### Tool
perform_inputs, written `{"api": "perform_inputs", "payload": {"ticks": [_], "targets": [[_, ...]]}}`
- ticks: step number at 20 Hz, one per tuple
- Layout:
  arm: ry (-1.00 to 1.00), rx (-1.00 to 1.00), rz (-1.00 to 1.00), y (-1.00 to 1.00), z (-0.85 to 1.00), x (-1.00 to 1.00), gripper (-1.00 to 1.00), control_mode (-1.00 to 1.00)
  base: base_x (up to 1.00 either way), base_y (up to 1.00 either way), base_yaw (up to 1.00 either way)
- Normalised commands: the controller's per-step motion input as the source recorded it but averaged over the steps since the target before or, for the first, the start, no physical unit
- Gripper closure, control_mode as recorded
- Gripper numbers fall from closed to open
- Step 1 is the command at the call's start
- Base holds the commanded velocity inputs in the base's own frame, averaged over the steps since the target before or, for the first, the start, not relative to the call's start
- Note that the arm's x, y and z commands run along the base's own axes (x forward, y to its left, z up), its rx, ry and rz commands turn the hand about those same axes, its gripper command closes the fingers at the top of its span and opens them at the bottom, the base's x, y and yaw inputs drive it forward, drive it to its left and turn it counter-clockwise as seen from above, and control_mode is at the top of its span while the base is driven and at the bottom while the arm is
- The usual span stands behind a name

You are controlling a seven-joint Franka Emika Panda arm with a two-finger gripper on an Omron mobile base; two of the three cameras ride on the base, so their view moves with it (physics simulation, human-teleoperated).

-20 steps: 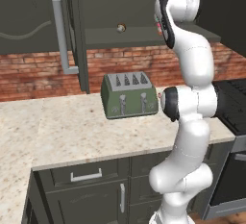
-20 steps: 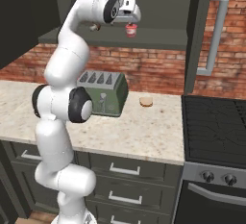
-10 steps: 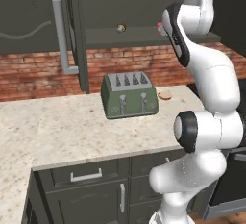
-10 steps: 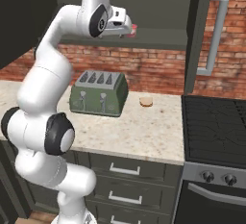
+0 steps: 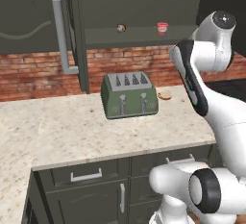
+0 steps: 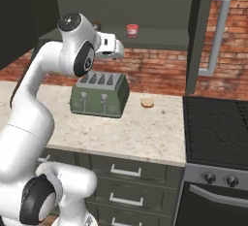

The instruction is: Pick the canned food and jam from the counter and place them in the cabinets closest to them.

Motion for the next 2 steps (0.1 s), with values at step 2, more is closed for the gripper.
{"api": "perform_inputs", "payload": {"ticks": [2], "targets": [[-0.25, 0.07, -0.05, -0.08, -0.13, -1.0, -1.0, -1.0, 0.0, 0.0, 0.0]]}}
